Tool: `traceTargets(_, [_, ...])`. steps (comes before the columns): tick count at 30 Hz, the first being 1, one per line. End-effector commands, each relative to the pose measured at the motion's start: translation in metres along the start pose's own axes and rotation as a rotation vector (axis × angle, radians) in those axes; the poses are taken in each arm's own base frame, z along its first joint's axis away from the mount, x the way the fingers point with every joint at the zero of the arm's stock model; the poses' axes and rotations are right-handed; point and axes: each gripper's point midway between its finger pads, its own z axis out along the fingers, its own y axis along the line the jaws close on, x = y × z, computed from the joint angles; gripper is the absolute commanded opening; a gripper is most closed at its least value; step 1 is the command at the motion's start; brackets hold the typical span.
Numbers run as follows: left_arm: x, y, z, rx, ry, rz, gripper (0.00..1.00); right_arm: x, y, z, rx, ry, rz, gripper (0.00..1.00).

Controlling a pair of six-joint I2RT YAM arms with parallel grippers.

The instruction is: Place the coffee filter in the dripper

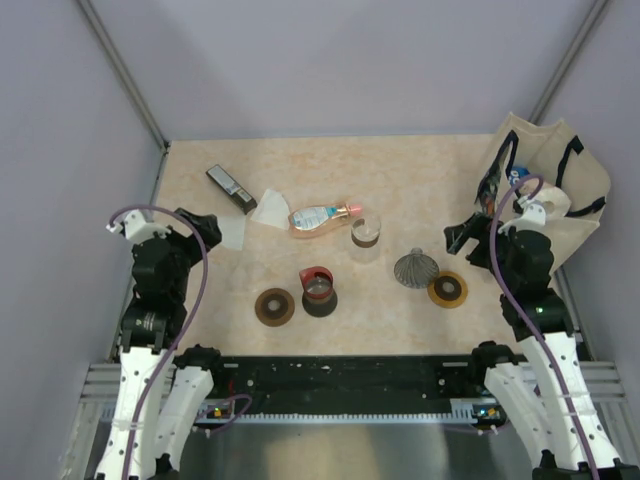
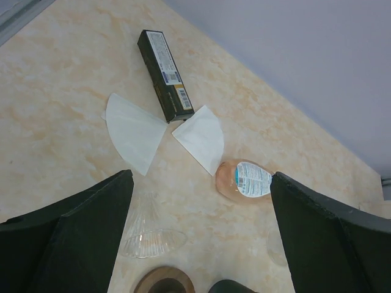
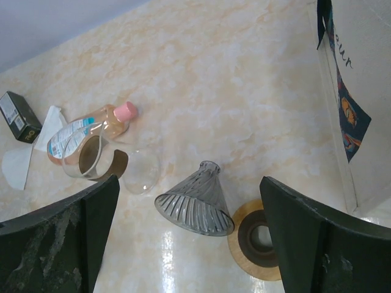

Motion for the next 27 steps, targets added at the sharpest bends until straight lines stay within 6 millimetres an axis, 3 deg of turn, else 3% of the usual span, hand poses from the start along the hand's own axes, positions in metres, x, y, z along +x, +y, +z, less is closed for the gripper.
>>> traceTargets(1, [0.008,-0.004,0.006,0.022,0.031,-0.011,0.99,-0.008,0.0,-0.003,0.004,-0.029,-0.002,0.99])
traceTargets(10, [0.035,-0.006,0.019,0.035,0.157,0.018,0.99,-0.002,-0.002,-0.002,0.011,0.012,-0.022,0.99])
traceTargets(12, [0.038,-0.004,0.021,0.028,0.166,0.023,0.99,0.008,-0.006,-0.001,0.043,0.084,-0.012,0.99])
traceTargets(17, [0.041,0.0,0.024,0.012,0.173,0.029,0.99,0.048,-0.045,-0.013,0.276,0.281,0.036,0.98])
traceTargets(27, [0.042,0.003,0.024,0.013,0.152,0.03,0.99,0.101,-0.078,-0.014,0.434,0.416,0.095,0.8])
